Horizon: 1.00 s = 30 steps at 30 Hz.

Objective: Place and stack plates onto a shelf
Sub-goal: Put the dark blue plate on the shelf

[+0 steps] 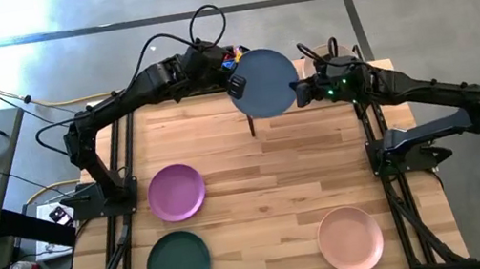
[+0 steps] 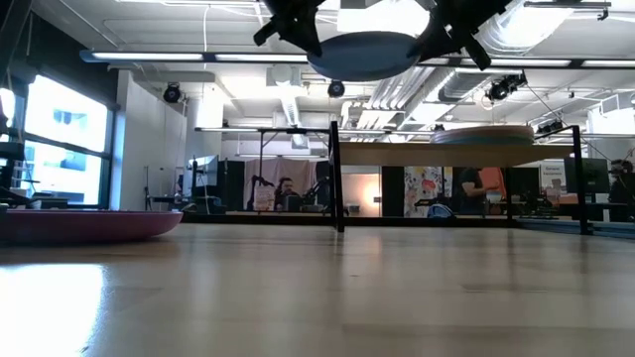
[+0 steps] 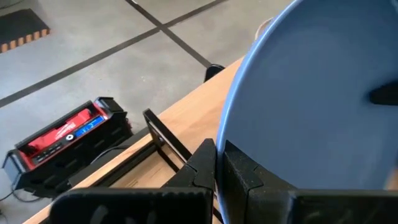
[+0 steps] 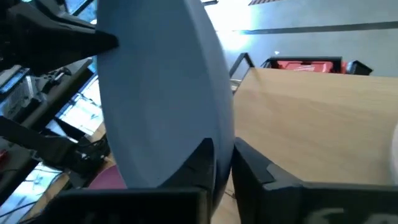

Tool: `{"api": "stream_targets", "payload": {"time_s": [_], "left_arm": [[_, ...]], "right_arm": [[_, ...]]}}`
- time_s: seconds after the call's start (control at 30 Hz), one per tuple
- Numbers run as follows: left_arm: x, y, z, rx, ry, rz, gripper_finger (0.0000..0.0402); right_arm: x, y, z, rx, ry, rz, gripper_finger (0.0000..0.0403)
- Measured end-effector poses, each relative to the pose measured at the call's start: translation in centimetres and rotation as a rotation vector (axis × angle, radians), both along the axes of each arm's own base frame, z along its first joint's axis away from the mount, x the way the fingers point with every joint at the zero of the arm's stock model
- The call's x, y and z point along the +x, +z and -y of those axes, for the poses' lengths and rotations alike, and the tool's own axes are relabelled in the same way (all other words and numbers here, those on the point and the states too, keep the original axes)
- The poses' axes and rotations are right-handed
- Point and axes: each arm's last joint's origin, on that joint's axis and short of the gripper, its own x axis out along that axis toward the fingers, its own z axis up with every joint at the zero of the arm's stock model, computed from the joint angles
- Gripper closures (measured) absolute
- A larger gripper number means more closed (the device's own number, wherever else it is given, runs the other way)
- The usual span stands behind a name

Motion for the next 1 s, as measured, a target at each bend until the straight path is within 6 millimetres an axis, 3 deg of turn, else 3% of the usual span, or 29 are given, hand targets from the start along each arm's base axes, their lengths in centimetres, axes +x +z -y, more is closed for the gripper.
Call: {"api": "stream_targets", "payload": {"time_s": [0.37, 0.7, 1.0], "left_arm": [[0.1, 0.0, 0.1, -0.064, -0.086, 0.028, 0.0354], [0.1, 0.8, -0.8, -0.091, -0.089, 0.144, 0.0293], [-0.6, 2.2, -1.3, -0.055, -0.072, 0.229, 0.0286]], "right_arm": [[0.0, -0.1, 0.0, 0.018, -0.002, 0.004, 0.0398], [-0.8, -0.4, 1.3, 0.040, -0.021, -0.035, 0.0402], [-2.0, -0.6, 3.3, 0.038, -0.027, -0.076, 0.0403]]}}
